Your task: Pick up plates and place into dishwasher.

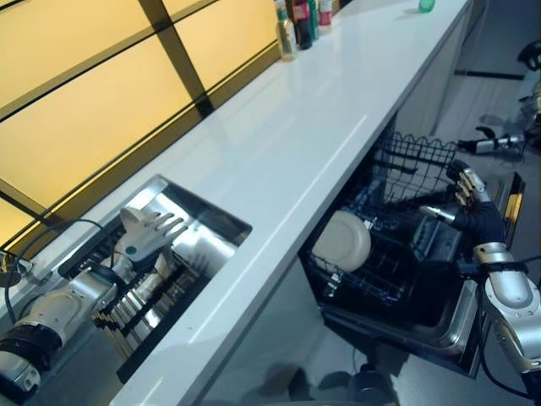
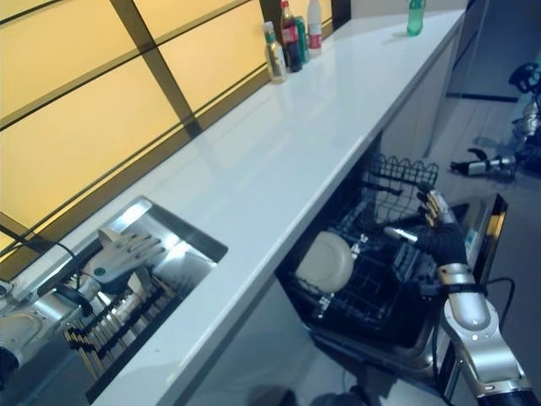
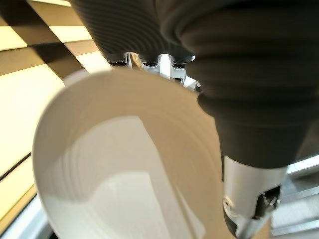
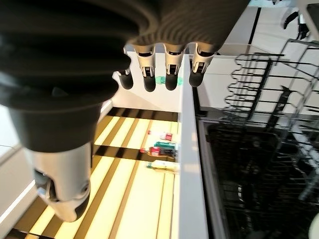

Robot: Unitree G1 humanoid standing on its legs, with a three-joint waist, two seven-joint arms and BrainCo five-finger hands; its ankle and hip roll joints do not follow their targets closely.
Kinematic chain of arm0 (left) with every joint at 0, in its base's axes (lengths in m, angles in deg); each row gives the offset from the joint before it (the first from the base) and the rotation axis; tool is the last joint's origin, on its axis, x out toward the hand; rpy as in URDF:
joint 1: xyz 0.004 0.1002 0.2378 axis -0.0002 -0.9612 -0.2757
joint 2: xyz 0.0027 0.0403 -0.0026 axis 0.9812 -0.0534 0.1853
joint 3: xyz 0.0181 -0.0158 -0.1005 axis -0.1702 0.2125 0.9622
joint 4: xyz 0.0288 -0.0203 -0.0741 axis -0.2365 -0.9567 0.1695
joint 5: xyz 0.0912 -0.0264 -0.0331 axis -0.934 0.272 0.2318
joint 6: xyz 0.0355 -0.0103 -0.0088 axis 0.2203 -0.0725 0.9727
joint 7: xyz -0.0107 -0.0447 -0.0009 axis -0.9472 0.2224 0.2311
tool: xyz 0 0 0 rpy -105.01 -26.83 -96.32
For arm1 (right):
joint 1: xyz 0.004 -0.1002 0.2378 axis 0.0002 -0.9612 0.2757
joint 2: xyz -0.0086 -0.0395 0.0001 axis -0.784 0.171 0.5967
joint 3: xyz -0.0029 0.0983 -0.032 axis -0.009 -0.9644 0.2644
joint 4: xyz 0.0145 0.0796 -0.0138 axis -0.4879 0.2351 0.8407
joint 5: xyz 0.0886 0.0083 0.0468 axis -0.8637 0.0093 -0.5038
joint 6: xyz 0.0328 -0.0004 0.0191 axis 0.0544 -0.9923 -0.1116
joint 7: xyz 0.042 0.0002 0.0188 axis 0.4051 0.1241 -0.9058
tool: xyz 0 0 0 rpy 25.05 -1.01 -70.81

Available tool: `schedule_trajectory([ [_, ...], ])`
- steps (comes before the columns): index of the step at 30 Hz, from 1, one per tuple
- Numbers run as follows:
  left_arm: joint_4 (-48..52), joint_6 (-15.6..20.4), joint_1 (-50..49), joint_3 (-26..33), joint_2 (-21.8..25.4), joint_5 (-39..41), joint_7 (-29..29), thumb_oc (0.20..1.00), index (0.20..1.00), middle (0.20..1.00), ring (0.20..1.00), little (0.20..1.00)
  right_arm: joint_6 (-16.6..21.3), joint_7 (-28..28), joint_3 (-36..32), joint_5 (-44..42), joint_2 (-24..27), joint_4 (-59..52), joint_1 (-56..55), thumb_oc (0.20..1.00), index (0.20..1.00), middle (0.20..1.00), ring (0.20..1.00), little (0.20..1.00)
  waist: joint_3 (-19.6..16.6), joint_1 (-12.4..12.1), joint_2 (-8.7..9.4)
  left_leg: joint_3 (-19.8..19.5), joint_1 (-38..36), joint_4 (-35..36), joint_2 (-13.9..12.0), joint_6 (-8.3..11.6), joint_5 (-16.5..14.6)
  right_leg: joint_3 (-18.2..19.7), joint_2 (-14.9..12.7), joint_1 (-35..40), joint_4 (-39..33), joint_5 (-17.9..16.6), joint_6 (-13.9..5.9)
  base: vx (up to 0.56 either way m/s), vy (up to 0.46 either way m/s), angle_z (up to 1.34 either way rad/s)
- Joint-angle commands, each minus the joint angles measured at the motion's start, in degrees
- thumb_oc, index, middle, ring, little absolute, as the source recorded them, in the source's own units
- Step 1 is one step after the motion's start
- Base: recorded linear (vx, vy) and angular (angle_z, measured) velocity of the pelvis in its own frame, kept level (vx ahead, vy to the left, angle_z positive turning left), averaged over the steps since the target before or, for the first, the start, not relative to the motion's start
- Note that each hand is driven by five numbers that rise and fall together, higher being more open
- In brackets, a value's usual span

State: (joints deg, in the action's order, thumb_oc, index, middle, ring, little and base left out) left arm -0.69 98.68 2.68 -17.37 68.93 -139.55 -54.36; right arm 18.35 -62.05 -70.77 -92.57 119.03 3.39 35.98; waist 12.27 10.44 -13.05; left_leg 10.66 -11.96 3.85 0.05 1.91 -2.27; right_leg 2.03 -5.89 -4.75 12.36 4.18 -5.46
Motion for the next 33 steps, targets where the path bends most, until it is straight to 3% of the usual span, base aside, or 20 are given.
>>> schedule_trajectory([
  [1,-4.9,-6.5,4.2,1.3,-0.8,-1.2,-2.8,1.0,1.0,1.0,1.0,1.0,1.5,-0.5,-0.9,-1.5,3.0,-1.5,4.2,1.0,1.0,1.0,1.0,1.0,-2.3,1.4,3.03,-0.1,8.5,-9.3,5.9,-4.27,-4.9,-1.1,-3.2,0.3,-4.3,-1.7,-3.09,0.02,0.104,-0.02],
  [7,-12.2,-13.2,6.9,-0.6,-6.3,-2.8,-0.8,1.0,1.0,1.0,1.0,1.0,-1.0,-2.0,-1.8,-2.2,6.5,-1.4,7.1,1.0,1.0,1.0,1.0,1.0,-0.2,3.0,1.61,0.5,10.9,-10.4,5.9,-3.64,-3.7,0.5,-3.5,-2.4,-3.5,-2.4,-2.72,-0.02,0.11,-0.09],
  [8,-13.6,-14.8,7.6,-1.1,-6.9,-2.4,0.9,0.573,0.573,0.573,0.573,0.573,-1.2,-2.1,-1.6,-2.2,7.0,-1.3,8.2,1.0,1.0,1.0,1.0,1.0,0.5,3.3,1.5,0.7,11.7,-10.8,5.9,-3.56,-3.6,0.8,-3.6,-3.3,-3.2,-2.5,-2.62,-0.13,0.091,-0.13],
  [9,-15.0,-15.5,8.3,-1.6,-7.3,-1.1,1.4,0.2,0.2,0.2,0.2,0.2,-1.3,-2.0,-1.4,-2.3,7.3,-1.1,9.3,1.0,1.0,1.0,1.0,1.0,1.1,3.5,1.49,0.8,12.5,-11.1,5.8,-3.47,-3.5,1.1,-3.5,-4.1,-3.0,-2.6,-2.54,-0.14,0.065,-0.09],
  [17,-18.5,-15.9,10.7,-2.6,-8.9,1.0,2.2,0.2,0.2,0.2,0.2,0.2,-1.5,-2.9,-2.1,-1.8,6.7,-2.4,10.8,1.0,1.0,1.0,1.0,1.0,3.0,3.8,1.45,1.0,14.9,-11.5,5.8,-3.08,-2.6,0.5,-4.0,-6.1,-3.1,-3.2,-2.1,-0.08,0.036,-0.13],
  [28,-17.0,-13.7,6.4,0.2,-10.0,-0.1,1.8,0.2,0.2,0.2,0.2,0.2,-4.1,-7.1,-7.3,-0.3,5.4,-4.5,5.7,1.0,1.0,1.0,1.0,1.0,-0.3,3.3,0.31,-0.3,10.8,-9.3,6.7,-2.66,-2.4,-1.9,-5.0,-0.8,-5.1,-2.6,-1.66,0.03,0.042,0.08],
  [33,-17.9,-14.1,5.4,1.1,-10.3,1.9,-1.6,0.2,0.2,0.2,0.2,0.2,-3.8,-8.2,-7.8,0.5,4.1,-4.6,4.9,1.0,1.0,1.0,1.0,1.0,-1.6,2.9,0.59,-0.8,8.9,-7.8,6.8,-2.4,-2.4,-3.1,-5.0,1.5,-6.5,-2.3,-1.54,-0.02,0.001,0.15],
])
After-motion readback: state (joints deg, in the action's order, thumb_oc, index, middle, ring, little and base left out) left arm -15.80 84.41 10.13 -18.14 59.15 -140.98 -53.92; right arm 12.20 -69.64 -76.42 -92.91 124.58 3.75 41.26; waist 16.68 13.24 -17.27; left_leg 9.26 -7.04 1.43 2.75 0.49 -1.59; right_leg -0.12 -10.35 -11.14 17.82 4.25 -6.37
